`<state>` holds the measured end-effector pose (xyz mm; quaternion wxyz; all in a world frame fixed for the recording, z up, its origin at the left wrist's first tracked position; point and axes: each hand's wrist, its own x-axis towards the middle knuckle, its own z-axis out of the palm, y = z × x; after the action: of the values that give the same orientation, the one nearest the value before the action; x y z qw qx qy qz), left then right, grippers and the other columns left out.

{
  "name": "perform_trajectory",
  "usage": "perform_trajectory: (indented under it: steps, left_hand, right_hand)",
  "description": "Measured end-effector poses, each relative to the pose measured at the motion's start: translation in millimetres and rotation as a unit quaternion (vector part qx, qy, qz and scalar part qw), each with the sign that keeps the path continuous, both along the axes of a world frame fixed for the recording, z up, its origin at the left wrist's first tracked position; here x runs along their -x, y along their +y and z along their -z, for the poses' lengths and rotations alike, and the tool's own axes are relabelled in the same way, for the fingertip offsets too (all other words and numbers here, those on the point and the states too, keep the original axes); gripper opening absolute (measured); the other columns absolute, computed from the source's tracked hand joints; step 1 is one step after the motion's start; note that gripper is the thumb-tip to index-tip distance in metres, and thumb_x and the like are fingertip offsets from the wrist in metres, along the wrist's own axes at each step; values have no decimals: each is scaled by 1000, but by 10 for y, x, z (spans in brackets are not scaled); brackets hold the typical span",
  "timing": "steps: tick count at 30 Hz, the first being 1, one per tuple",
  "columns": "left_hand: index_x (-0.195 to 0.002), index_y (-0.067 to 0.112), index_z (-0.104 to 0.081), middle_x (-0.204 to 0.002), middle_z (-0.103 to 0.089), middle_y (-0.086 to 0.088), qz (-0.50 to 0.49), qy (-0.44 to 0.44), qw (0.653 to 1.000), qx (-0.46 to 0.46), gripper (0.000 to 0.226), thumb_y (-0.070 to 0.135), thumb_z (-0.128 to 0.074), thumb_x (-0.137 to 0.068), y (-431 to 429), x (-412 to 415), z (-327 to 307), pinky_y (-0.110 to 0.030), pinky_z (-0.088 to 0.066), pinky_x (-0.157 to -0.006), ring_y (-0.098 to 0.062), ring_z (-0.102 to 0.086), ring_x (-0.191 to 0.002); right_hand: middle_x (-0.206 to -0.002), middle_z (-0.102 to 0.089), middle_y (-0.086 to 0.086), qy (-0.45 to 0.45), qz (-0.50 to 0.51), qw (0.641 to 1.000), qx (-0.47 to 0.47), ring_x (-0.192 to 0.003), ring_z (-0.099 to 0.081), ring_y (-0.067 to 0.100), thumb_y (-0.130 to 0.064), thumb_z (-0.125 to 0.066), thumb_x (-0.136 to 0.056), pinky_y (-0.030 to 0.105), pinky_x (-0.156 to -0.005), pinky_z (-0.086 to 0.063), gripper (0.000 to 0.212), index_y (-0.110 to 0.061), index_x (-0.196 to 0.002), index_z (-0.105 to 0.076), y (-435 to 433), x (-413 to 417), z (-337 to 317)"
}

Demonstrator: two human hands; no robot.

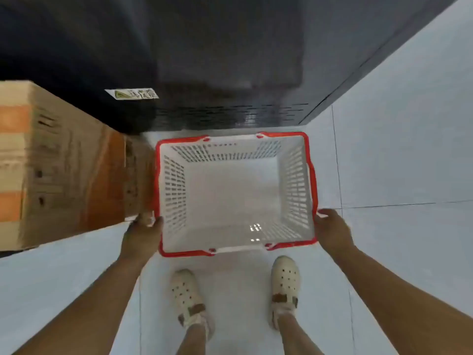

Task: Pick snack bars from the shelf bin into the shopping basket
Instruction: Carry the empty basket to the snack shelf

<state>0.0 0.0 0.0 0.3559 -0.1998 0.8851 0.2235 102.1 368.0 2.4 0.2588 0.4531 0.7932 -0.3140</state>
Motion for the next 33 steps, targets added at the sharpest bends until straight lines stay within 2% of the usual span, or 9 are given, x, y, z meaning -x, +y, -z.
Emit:
perform_trajectory:
  steps: [3, 5, 10, 13, 15, 17, 20, 24, 33]
  left_hand:
    - [-107, 21, -58, -105, -67, -1, -29, 114, 991, -64, 23, 42, -53, -98, 7, 194, 418, -36, -49, -76, -28, -65, -97]
    - [-119, 15, -60, -114, -66, -8, -23, 150, 985, -76, 25, 31, -54, -100, 70, 289, 637, -42, -51, -88, -31, -63, -108]
    - [-121, 1, -60, -119, -64, -23, -47, 185, 981, -25, 34, 28, -55, -100, 166, 412, 1012, -45, -45, -89, -45, -60, -111]
    - [-99, 18, -63, -110, -65, -25, -14, 230, 973, -10, 21, 36, -52, -100, 91, 379, 1135, -45, -47, -83, -46, -62, -103]
    - [-85, 32, -54, -99, -68, -21, 14, 251, 968, -10, 24, 50, -45, -100, 5, 351, 1199, -44, -52, -79, -43, -66, -91]
    - [-88, 16, -59, -90, -68, -18, 5, 239, 971, 9, 51, 62, -39, -96, -81, 298, 1218, -51, -57, -74, -40, -68, -80]
    - [-96, 7, -59, -93, -67, -15, -34, 222, 974, 19, 57, 60, -39, -96, -96, 133, 1095, -56, -57, -75, -38, -66, -81]
    - [-101, 5, -56, -92, -59, -9, -74, 200, 977, 9, 46, 49, -44, -100, -74, -244, 670, -43, -47, -78, -28, -54, -81]
    - [-89, 8, -53, -82, -56, -6, -186, 155, 970, -2, 43, 50, -46, -98, -394, -1499, -610, -35, -39, -69, -25, -53, -76]
  right_hand:
    - [-132, -57, 20, 37, 20, 998, -44, -119, -57, 34, -32, -53, -99, 36, -93, -45, 49, -6, -140, -44, 236, 251, 500]
    - [-135, -56, 18, 40, 45, 997, -41, -121, -56, 34, -39, -53, -98, 38, -96, -43, 57, -9, -143, -39, 332, 394, 751]
    - [-97, -64, -3, 88, 36, 995, -8, -82, -65, 21, -52, -50, -95, 36, -76, -52, 47, -19, -127, -48, 414, 534, 1184]
    - [-85, -65, -1, 107, 23, 993, -41, -74, -68, 24, -59, -49, -92, 43, -69, -59, 39, -21, -103, -52, 397, 548, 1318]
    - [-75, -59, -2, 108, -17, 990, -94, -66, -63, 20, -55, -46, -96, 31, -58, -51, 40, -16, -93, -52, 383, 542, 1340]
    - [-67, -50, -5, 109, -40, 985, -129, -59, -51, 13, -53, -45, -97, 25, -51, -36, 41, -15, -84, -49, 367, 530, 1304]
    - [-65, -47, -6, 106, -51, 983, -141, -56, -46, 9, -51, -45, -98, 24, -50, -31, 39, -18, -78, -45, 337, 434, 1153]
    - [-66, -49, -3, 106, -61, 981, -150, -57, -48, 12, -50, -46, -98, 24, -50, -33, 41, -14, -81, -49, 291, 193, 655]
    - [-69, -55, -3, 86, -127, 974, -169, -60, -54, 15, -51, -46, -98, 29, -58, -40, 40, -13, -86, -53, -11, -406, -808]
